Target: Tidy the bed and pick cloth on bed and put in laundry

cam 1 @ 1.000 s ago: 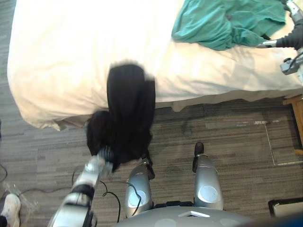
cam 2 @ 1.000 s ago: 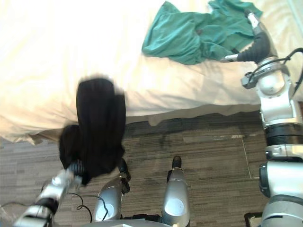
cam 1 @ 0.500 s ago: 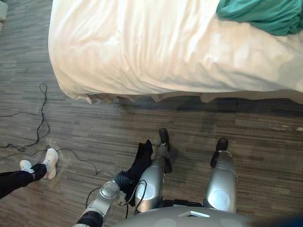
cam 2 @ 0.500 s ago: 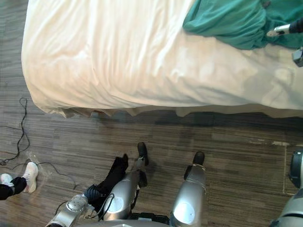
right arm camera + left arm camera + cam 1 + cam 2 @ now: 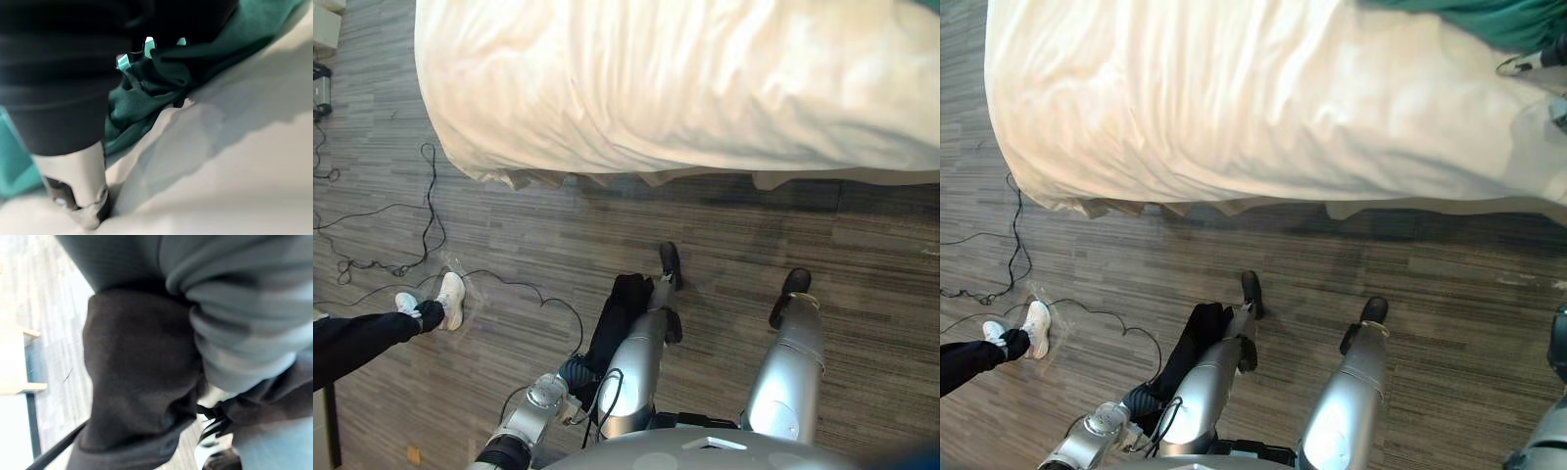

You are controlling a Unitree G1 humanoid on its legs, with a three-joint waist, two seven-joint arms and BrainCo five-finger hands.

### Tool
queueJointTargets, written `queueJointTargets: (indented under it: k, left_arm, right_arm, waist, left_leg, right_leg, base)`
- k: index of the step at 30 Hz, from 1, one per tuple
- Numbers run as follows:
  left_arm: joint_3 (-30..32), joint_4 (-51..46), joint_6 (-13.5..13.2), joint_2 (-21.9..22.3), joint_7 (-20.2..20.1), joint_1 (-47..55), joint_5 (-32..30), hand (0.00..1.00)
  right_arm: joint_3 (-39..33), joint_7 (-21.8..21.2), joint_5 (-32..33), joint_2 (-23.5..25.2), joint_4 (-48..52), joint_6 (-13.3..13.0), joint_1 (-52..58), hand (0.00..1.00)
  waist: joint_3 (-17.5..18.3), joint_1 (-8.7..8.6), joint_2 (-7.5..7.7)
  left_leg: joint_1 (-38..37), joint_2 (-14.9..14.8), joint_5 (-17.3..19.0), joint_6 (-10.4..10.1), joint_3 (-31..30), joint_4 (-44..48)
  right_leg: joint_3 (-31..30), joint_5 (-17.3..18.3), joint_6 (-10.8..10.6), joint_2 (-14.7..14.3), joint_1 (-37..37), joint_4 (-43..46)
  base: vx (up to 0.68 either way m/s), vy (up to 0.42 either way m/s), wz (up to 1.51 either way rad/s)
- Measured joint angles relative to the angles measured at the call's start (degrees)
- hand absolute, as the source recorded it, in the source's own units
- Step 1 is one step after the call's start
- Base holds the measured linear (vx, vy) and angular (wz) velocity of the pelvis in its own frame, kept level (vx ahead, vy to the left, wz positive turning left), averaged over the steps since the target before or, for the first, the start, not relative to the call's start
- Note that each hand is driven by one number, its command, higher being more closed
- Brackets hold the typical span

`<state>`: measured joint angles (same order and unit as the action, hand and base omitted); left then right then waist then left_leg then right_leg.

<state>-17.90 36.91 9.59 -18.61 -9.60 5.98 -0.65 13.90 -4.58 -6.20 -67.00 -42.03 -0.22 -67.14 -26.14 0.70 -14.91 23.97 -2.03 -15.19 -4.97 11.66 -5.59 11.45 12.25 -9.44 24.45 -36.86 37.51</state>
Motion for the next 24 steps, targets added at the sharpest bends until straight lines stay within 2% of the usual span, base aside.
queueJointTargets:
  k: [5, 9, 14, 17, 21, 24]
  left_arm:
    - [0.03, -0.03, -2.53, 0.02, -0.52, 0.04, 0.02, 1.0]
    - [0.69, -0.59, -4.07, 0.05, -0.52, 0.11, -0.04, 1.0]
    - [3.37, -4.21, -3.76, 0.04, -1.67, 0.27, -0.49, 1.0]
    - [4.65, -4.73, -3.37, 0.03, -1.81, 0.39, -1.26, 1.0]
    - [5.86, -5.88, -0.97, -0.34, -1.93, 0.54, -3.33, 1.0]
    - [6.04, -4.64, -0.12, -1.8, -3.06, 0.46, -3.46, 1.0]
  right_arm:
    - [-0.37, 0.04, 1.44, -0.72, 0.06, -0.01, 0.14, 1.0]
    - [-0.48, -1.01, 2.75, 0.23, -0.72, -0.72, 3.43, 1.0]
    - [-3.3, -2.96, 8.42, 2.11, -3.18, -1.5, 9.64, 1.0]
    - [-9.04, -4.36, 12.07, 6.18, -4.48, -2.77, 13.78, 1.0]
    - [-14.18, -5.38, 15.27, 10.93, -3.88, -4.85, 19.87, 1.0]
    - [-19.09, -5.34, 17.48, 14.92, -3.37, -4.95, 24.33, 1.0]
  waist:
    - [0.44, 0.22, -0.6]
    - [0.41, 0.02, -0.54]
    - [0.12, -0.46, -0.15]
    - [-0.74, -0.53, 1.07]
    - [-1.53, -1.5, 2.77]
    - [-1.02, -2.12, 4.38]
  left_leg:
    - [-0.83, 0.44, -0.43, 0.05, 0.37, 0.01]
    - [-4.28, 0.45, -0.39, 0.01, 1.64, 0.0]
    - [-8.23, -0.98, -0.19, -0.17, 2.35, -0.01]
    - [-11.43, -2.17, 0.71, -0.34, 3.89, -0.01]
    - [-15.68, -3.7, 2.35, 0.54, 6.29, -0.03]
    - [-18.2, -4.68, 3.11, 0.37, 7.62, -0.1]
  right_leg:
    - [-0.51, 1.03, 0.09, 0.7, -0.05, 1.44]
    - [-0.05, 1.31, -0.18, 0.79, 4.15, 0.45]
    - [2.12, -0.15, -0.79, -1.14, 11.54, -4.21]
    - [1.88, -1.92, -0.88, -3.01, 15.63, -7.99]
    - [0.7, -4.07, -1.1, -5.57, 20.57, -12.94]
    - [-0.01, -5.43, -1.22, -7.2, 23.66, -16.12]
  base:
    - [0.01, -0.102, 0.02]
    - [0.01, -0.088, -0.04]
    - [0.0, -0.064, -0.04]
    - [0.02, -0.048, -0.3]
    - [0.05, -0.053, -0.38]
    - [0.06, -0.058, -0.31]
